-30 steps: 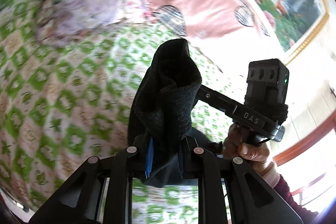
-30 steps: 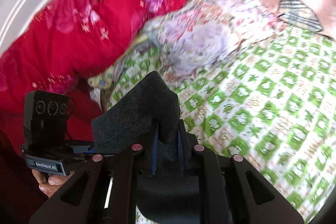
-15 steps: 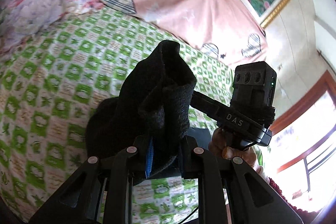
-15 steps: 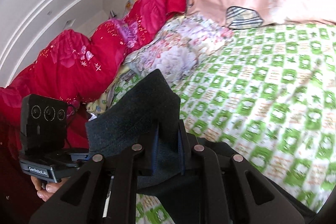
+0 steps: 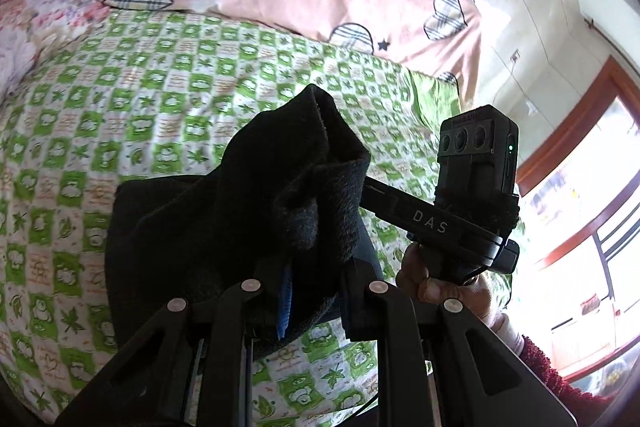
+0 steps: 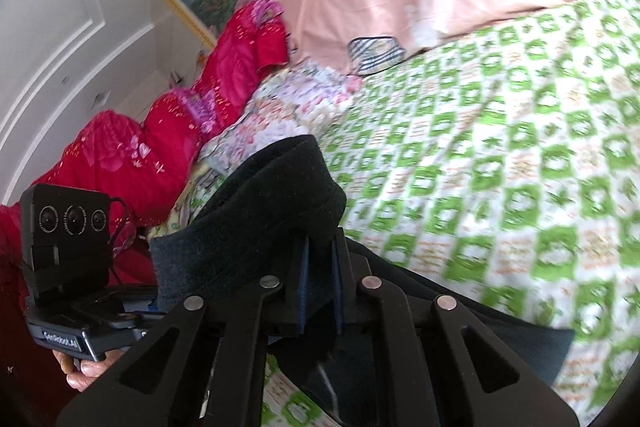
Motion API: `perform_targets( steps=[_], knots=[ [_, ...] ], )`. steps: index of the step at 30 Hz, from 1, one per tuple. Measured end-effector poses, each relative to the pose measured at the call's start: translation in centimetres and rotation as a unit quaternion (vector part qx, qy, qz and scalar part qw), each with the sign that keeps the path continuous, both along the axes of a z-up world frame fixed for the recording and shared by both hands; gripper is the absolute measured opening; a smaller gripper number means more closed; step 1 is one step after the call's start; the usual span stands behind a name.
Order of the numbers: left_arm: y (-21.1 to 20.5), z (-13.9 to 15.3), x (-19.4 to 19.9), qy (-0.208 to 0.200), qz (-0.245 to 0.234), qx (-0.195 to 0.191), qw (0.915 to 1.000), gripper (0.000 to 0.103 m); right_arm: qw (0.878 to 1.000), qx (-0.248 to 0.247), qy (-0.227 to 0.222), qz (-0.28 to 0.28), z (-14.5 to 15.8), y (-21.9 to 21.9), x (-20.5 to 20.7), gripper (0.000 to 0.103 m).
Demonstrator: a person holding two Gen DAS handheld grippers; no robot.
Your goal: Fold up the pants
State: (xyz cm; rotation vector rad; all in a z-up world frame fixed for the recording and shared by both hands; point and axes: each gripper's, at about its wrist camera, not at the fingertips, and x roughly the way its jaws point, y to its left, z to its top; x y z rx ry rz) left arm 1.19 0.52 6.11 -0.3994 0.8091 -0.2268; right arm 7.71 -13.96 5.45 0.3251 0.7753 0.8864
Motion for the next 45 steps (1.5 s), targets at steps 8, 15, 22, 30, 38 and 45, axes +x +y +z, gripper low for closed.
perform_targets(
  steps=[8, 15, 22, 30, 38, 45],
  knots=[
    [-4.7, -1.1, 1.9, 0.011, -0.047, 0.042, 0.9980, 0.018, 0.999, 0.005, 0.008, -0.040, -1.0, -3.9, -0.8, 0.008],
    [-7.4, -4.6, 4.0, 0.041, -0.067, 0.085, 0.9933, 0.020, 0.994, -0.065, 0.022, -0.091, -2.3, -5.9, -1.3, 0.008],
    [-8.2, -6.2, 4.3, 0.045, -0.100, 0.070, 0.9915, 0.041, 0.983, -0.089, 0.034, -0.158, -2.8, -8.4, -2.8, 0.008],
    [-8.2, -5.7, 2.4, 0.039, -0.134, 0.042, 0.9893, 0.048, 0.959, -0.117, 0.037, -0.256, -2.1, -10.4, -4.3, 0.063],
    [-5.3, -3.6, 0.4, 0.017, -0.094, 0.043, 0.9944, 0.060, 0.959, -0.120, 0.025, -0.257, -0.1, -8.4, -4.6, 0.066],
    [-0.3, -2.4, -0.6, 0.011, -0.019, 0.031, 0.9993, 0.076, 0.963, -0.135, 0.016, -0.234, 0.3, -5.1, -4.7, 0.076]
  ],
)
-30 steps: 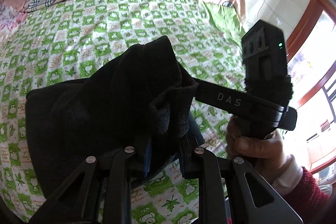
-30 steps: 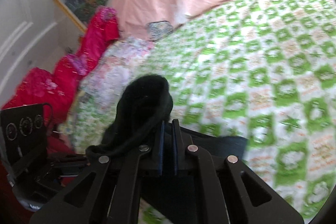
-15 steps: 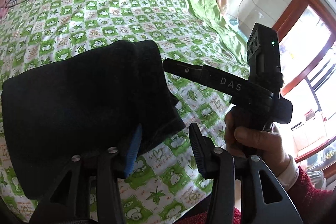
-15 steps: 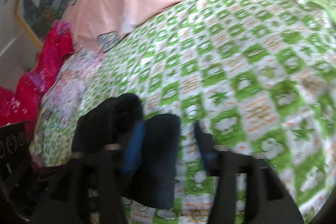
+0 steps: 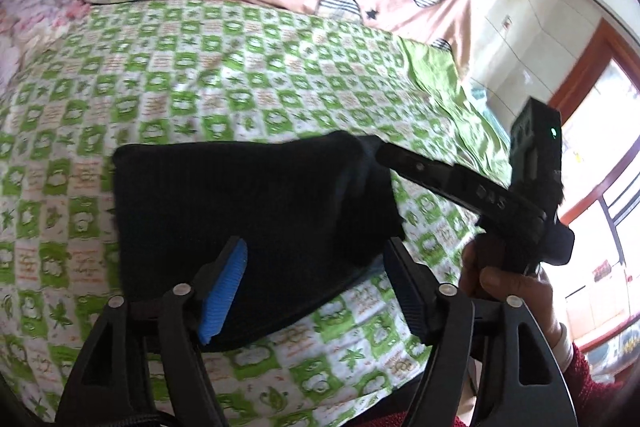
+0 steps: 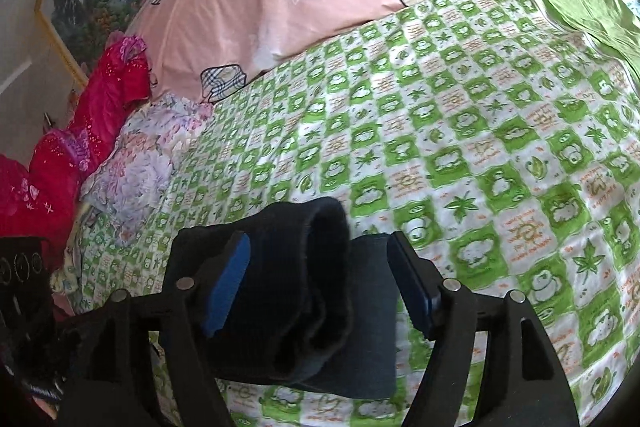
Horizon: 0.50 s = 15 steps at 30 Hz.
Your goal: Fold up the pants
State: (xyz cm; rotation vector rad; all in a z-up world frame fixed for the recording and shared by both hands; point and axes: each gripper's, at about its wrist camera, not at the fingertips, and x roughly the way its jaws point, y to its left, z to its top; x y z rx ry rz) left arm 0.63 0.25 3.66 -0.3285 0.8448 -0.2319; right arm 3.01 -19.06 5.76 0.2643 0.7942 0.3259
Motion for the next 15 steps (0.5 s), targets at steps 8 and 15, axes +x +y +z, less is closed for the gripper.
perform_targets(
  steps=[8, 15],
  knots=[
    [6.2, -1.4, 0.2, 0.022, 0.086, -0.019, 0.9959, 0.080, 0.999, -0.026, 0.022, -0.013, -1.0, 1.9, 0.3, 0.087],
    [8.9, -3.6, 0.8, 0.051, 0.118, -0.034, 0.9912, 0.080, 0.999, -0.029, 0.040, -0.021, -2.2, 2.5, 0.4, 0.088]
  ],
)
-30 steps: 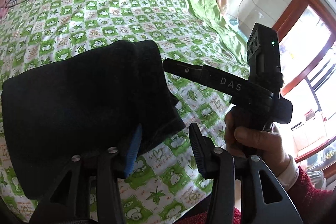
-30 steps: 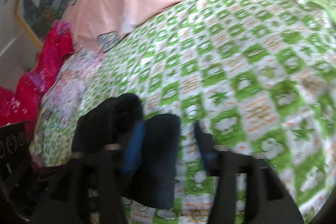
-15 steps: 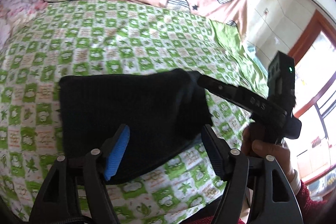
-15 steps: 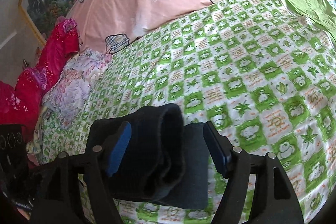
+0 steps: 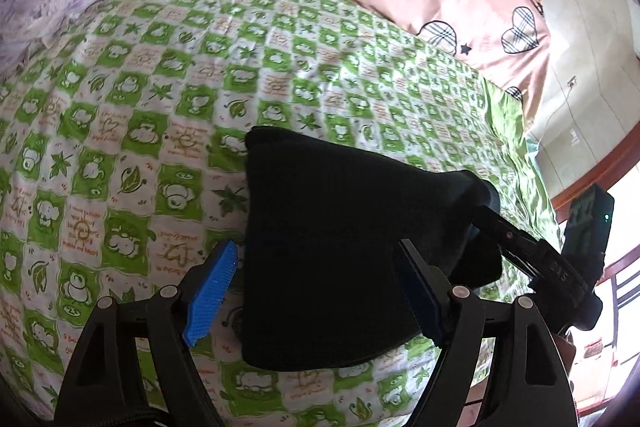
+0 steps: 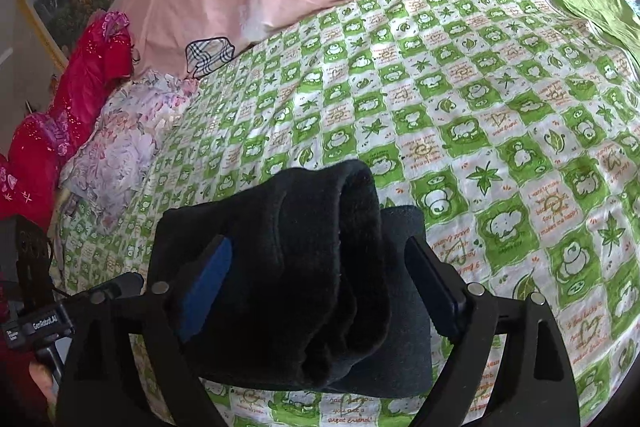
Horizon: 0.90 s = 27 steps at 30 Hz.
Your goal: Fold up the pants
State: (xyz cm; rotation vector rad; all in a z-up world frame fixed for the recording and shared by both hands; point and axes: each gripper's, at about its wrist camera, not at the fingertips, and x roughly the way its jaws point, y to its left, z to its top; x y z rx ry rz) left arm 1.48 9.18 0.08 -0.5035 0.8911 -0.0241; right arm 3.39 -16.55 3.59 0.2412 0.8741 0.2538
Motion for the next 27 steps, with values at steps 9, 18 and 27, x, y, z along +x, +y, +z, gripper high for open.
perform_targets(
  steps=[9, 18, 27],
  knots=[
    [1.1, -2.0, 1.0, 0.026, 0.006, -0.020, 0.9994, 0.081, 0.998, 0.020, 0.045, -0.029, -2.6, -1.5, 0.0, 0.090],
    [1.0, -3.0, 1.9, 0.039, 0.001, -0.031, 0.9987, 0.085, 0.998, 0.035, 0.060, -0.001, -3.8, -2.4, -0.2, 0.061],
    [0.6, -4.6, 3.3, 0.053, 0.004, -0.035, 0.9980, 0.095, 0.992, 0.105, 0.063, 0.002, -4.8, -4.4, -0.6, 0.057]
  ],
)
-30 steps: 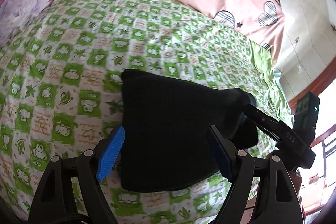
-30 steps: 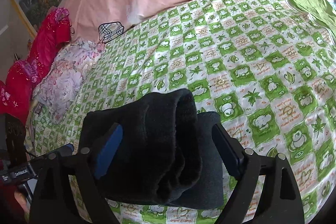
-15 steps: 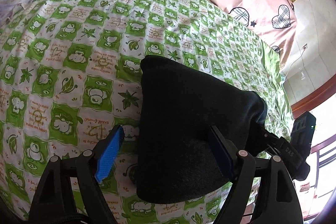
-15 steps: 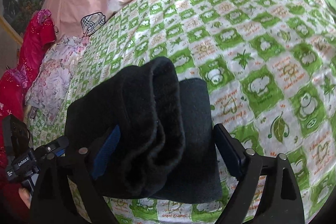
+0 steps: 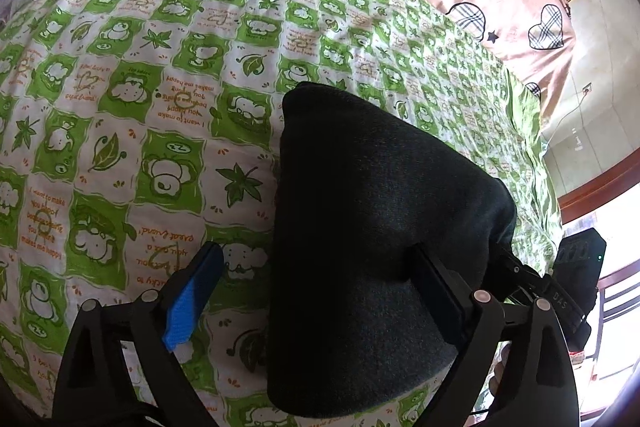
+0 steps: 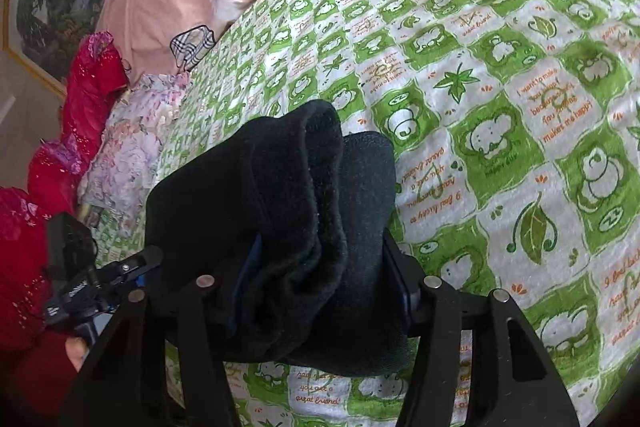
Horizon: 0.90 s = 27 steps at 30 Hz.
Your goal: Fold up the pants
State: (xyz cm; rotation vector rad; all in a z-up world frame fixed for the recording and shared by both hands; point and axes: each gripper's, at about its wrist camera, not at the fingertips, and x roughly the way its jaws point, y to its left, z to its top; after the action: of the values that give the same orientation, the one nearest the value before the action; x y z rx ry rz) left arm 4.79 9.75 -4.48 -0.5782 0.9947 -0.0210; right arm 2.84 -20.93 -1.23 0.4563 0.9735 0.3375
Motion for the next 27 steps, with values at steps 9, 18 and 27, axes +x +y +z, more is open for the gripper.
perform_targets(
  steps=[9, 18, 27],
  knots=[
    [-1.0, -0.7, 1.7, -0.009, -0.022, 0.015, 0.9996, 0.066, 1.000, 0.014, -0.009, 0.004, -0.2, -0.3, -0.2, 0.057],
    [-1.2, -0.8, 1.7, -0.007, -0.027, 0.005, 0.9996, 0.069, 1.000, 0.026, -0.007, -0.004, -0.3, -0.6, -0.4, 0.058],
    [0.4, 1.0, 1.3, -0.008, -0.010, 0.024, 0.9996, 0.078, 1.000, -0.003, 0.012, -0.010, 0.7, 0.2, 0.7, 0.071]
  ],
)
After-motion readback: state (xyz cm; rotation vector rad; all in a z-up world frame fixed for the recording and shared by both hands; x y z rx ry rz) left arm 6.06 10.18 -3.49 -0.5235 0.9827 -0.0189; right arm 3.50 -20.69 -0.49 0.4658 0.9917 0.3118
